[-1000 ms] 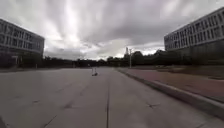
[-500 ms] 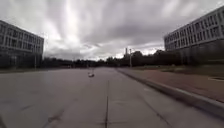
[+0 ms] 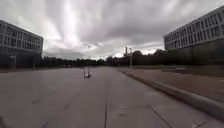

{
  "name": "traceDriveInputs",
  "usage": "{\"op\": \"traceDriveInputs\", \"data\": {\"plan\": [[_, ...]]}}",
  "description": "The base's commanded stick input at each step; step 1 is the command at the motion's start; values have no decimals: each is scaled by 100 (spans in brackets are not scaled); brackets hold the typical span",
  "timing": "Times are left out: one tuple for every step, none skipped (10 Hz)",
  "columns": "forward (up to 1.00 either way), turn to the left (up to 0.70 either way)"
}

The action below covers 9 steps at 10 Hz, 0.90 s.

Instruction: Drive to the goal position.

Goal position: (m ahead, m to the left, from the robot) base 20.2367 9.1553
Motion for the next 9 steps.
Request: {"op": "traceDriveInputs", "data": {"plan": [[70,0],[70,0],[70,0],[70,0],[70,0],[70,0],[70,0],[70,0],[70,0]]}}
